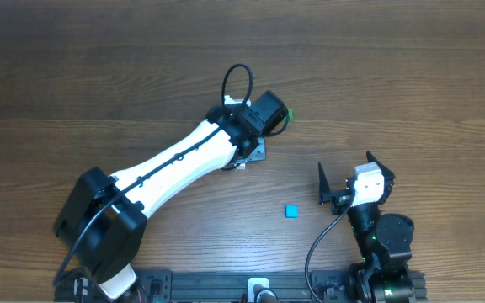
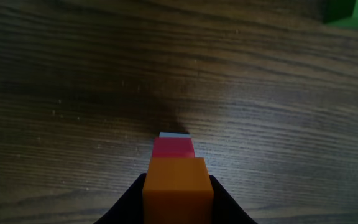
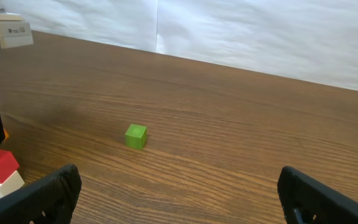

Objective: Stack Cubes

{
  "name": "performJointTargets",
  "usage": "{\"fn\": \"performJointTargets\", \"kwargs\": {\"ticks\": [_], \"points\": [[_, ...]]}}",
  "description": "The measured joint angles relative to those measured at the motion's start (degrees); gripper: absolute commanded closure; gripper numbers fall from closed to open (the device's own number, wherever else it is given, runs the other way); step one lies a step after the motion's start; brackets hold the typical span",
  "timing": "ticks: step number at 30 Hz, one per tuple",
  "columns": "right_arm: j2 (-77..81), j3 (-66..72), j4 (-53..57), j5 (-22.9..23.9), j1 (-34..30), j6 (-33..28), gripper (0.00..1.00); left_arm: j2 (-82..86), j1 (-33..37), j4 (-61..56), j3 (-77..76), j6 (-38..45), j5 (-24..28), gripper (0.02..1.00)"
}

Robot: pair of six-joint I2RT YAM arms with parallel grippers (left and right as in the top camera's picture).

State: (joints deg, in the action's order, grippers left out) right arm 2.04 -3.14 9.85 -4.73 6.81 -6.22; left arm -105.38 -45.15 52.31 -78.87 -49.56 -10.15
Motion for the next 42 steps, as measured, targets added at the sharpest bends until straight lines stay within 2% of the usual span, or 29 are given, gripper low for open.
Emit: {"fn": "performJointTargets", "kwargs": {"ticks": [42], "points": [[0.0, 0.0, 0.0, 0.0, 0.0, -0.02, 0.012, -3.37, 0.24, 0.96, -0.42, 0.0, 1.36, 0.895]]}}
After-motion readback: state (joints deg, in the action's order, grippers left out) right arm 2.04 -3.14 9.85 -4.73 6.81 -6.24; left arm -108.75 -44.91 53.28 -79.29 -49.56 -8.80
